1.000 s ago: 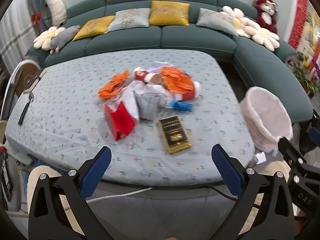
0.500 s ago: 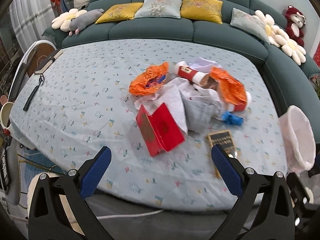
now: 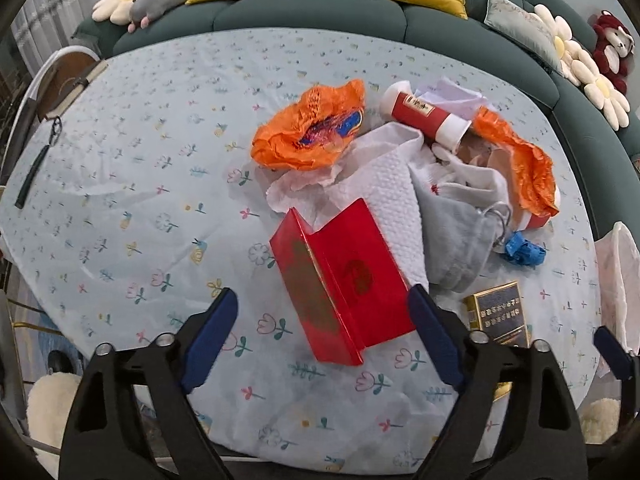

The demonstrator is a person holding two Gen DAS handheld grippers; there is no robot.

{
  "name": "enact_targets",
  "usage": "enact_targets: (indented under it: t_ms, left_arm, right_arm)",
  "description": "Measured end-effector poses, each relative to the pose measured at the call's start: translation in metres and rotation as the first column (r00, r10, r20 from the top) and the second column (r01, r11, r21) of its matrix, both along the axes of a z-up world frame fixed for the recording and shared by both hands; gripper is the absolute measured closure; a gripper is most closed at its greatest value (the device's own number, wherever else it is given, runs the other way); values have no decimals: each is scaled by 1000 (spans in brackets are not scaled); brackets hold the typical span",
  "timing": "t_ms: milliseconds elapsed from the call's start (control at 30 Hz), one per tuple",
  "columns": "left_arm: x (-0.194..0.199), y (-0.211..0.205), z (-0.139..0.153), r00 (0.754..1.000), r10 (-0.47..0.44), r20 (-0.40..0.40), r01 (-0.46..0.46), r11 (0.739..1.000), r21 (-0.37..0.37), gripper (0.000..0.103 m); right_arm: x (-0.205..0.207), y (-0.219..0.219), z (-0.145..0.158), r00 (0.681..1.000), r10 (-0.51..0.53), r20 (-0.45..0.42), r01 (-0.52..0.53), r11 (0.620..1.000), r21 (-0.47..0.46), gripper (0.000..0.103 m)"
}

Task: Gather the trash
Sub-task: 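Grasp the gold-black card box with the right tool while the left tool grasps the red box, then carry both boxes to the white bin and open both tools to drop them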

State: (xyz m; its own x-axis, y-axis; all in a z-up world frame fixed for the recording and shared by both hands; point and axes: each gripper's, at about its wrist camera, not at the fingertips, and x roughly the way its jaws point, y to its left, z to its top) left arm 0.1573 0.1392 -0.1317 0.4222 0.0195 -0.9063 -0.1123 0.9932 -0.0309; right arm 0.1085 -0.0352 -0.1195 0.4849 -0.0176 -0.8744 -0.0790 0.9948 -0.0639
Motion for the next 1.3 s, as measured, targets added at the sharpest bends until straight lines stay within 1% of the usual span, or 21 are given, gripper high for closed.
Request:
enact_targets:
  t_ms: [33, 100, 133, 200, 233, 267, 300, 333, 400, 433, 600, 700, 833, 1000, 1100, 1200, 1300]
  left_arm:
    - [1, 1, -3, 1000, -1, -10, 1, 1000, -8, 28]
    - [4, 2, -9, 1000, -5, -28, 5, 1000, -20, 38]
    - [5, 3, -12, 999, -8, -38, 7, 1000, -27, 41]
    - [6, 5, -17, 999, -9, -52, 6, 999, -41, 54]
    - [6, 6, -19, 998, -10, -60, 7, 999, -52, 59]
    - [6, 7, -20, 998, -11, -63, 8, 998, -57, 70]
    - [6, 7, -21, 997, -14, -70, 10, 998, -65, 77]
    - [5, 8, -22, 997, -11, -72, 7, 998, -64, 80]
    - [3, 10, -22, 998, -9, -70, 4, 998, -66, 93]
    - [1, 10, -21, 997, -9, -71, 4, 998, -66, 95]
    - [-13, 8, -11, 998, -9, -60, 5, 998, -65, 98]
    - [-22, 4, 1, 999, -19, -44, 16, 997, -75, 98]
    - [-33, -11, 22, 999, -51, -13, 50, 994, -93, 98]
    - [-42, -45, 47, 993, -113, 26, 115, 987, -109, 98]
    - [-44, -71, 61, 984, -167, 54, 172, 979, -106, 98]
    - [-49, -104, 75, 970, -229, 81, 236, 967, -94, 98]
    - [-52, -139, 86, 954, -285, 89, 294, 949, -118, 98]
  right_arm:
    - [3, 3, -6, 1000, 3, -12, -3, 1000, -5, 11]
    - [7, 7, -16, 999, 6, -34, -6, 1000, -6, 15]
    - [9, 9, -21, 999, 5, -46, -5, 1000, -6, 17]
    - [11, 10, -29, 998, 2, -69, -2, 1000, 0, 23]
    - [13, 10, -34, 996, -2, -89, 3, 1000, 12, 29]
    - [14, 9, -38, 995, -4, -100, 6, 1000, 20, 34]
    - [15, 7, -42, 993, -7, -115, 11, 999, 32, 36]
    - [16, 6, -46, 991, -10, -134, 16, 999, 44, 41]
    - [15, 5, -49, 990, -12, -137, 20, 998, 55, 43]
    - [14, 5, -49, 991, -12, -134, 19, 999, 51, 46]
    - [9, 4, -46, 992, -8, -126, 14, 999, 44, 46]
    - [1, -2, -35, 995, -10, -100, 16, 998, 61, 46]
    - [-12, -15, -9, 999, -7, -45, 10, 998, 66, 46]
    - [-32, -43, 22, 999, -50, 20, 48, 995, 88, 46]
    - [-31, -65, 37, 994, -92, 52, 87, 992, 94, 46]
    - [-41, -93, 52, 987, -140, 81, 133, 987, 94, 46]
    - [-47, -121, 62, 976, -186, 110, 178, 981, 80, 46]
